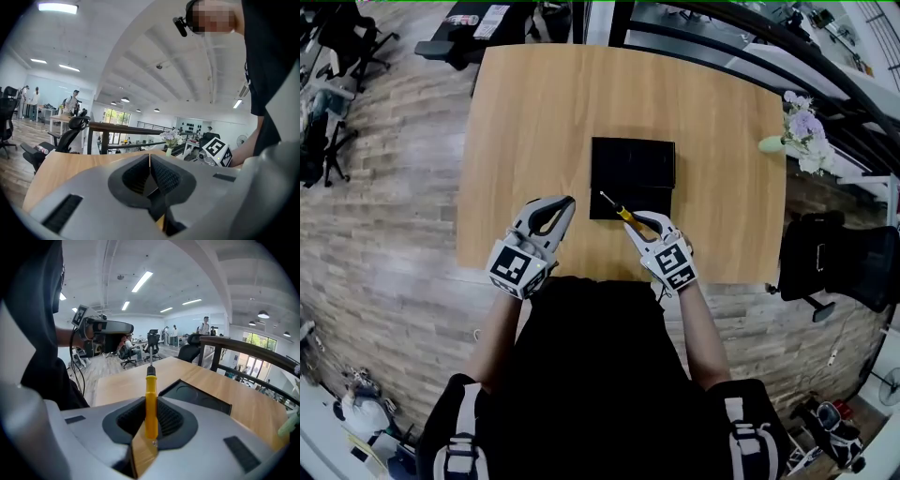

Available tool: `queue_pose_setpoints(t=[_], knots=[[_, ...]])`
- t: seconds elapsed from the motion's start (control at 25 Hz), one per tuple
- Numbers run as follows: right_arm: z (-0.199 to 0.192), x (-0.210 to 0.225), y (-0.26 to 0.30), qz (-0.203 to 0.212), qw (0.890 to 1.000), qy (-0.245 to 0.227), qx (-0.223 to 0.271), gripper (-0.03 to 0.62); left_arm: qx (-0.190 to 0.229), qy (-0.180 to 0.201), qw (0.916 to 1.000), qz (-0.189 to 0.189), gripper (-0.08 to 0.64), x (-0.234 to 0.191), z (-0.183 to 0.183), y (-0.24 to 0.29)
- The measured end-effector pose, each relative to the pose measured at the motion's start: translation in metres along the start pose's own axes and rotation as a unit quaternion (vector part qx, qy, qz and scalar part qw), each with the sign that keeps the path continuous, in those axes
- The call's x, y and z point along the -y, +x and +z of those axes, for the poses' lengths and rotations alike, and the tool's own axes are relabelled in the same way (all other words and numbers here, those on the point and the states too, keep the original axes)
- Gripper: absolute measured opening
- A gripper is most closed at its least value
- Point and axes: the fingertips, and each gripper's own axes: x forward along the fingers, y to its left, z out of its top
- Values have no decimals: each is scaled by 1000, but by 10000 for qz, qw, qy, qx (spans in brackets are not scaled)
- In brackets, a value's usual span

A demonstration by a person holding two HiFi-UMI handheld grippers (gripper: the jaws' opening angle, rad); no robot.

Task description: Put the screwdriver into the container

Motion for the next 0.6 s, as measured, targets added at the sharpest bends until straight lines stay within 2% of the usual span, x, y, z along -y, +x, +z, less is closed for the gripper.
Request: queue_pose_setpoints(t=[0.36,0.6], knots=[[-34,4,21,770,9942,-497,-571,83,-8,-106,9991,411,28,6,-4,12],[-58,15,40,1036,9848,-974,-999,83,2,-199,9976,658,28,3,-8,10]])
